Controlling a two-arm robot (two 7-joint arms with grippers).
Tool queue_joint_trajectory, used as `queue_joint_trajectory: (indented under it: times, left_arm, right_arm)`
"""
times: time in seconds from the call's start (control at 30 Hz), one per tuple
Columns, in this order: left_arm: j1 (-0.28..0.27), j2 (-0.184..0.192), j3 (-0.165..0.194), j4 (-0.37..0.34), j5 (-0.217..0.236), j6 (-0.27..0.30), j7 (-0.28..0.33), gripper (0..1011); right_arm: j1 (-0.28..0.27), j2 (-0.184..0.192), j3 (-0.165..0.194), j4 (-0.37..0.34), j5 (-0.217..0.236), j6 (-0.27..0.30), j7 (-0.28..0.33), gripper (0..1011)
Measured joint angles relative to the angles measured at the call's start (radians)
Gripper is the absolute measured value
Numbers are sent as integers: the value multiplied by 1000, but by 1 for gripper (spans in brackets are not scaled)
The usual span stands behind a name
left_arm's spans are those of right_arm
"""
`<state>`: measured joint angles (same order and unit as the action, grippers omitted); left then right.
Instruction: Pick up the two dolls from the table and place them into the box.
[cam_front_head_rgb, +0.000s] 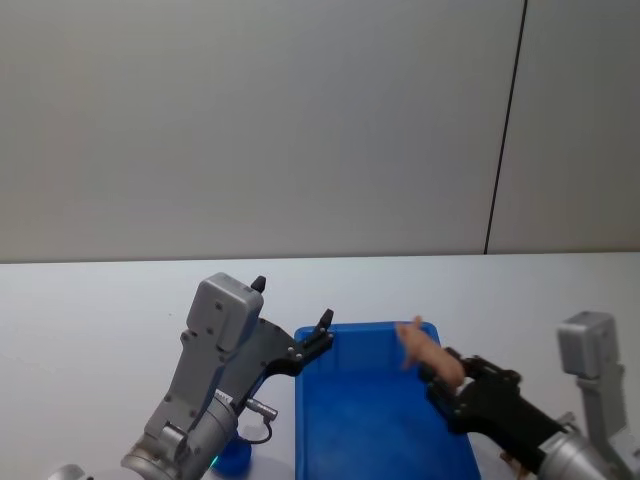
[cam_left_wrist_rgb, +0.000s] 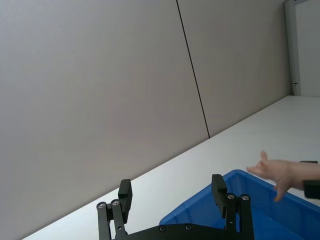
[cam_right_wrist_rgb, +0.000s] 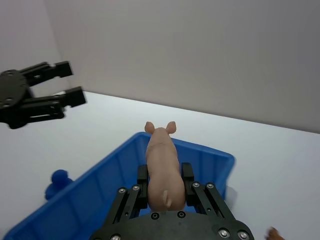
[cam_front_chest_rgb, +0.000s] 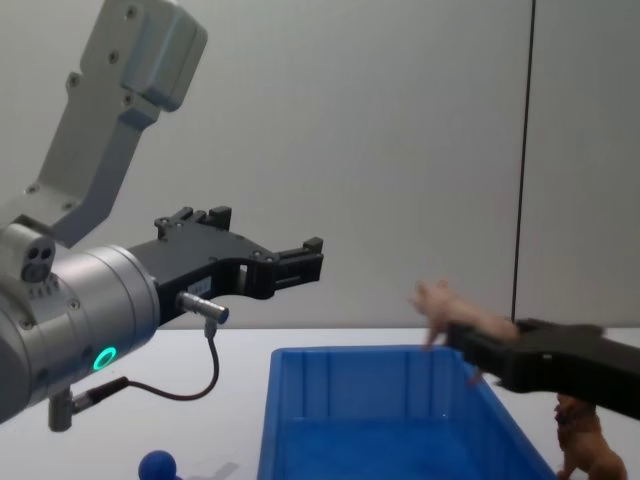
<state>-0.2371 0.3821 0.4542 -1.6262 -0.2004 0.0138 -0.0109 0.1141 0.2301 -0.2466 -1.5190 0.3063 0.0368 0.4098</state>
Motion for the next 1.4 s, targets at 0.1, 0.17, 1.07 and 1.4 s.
queue_joint_trajectory:
  times: [0.1,0.17,1.07,1.4]
  left_arm:
    - [0,0,0,0,0,0,0,1001]
    - [0,0,0,0,0,0,0,1001]
    - [0,0,0,0,0,0,0,1001]
    - [0,0,0,0,0,0,0,1001]
  right_arm:
    - [15,-13,-11,12,-5,2,28,390]
    - [29,-26,-21,24,-10,5,52,449]
    - [37,-45,-50,9,-55,55,-44,1001]
    - [-13,-14,-32,-53,-69,59,-181,1001]
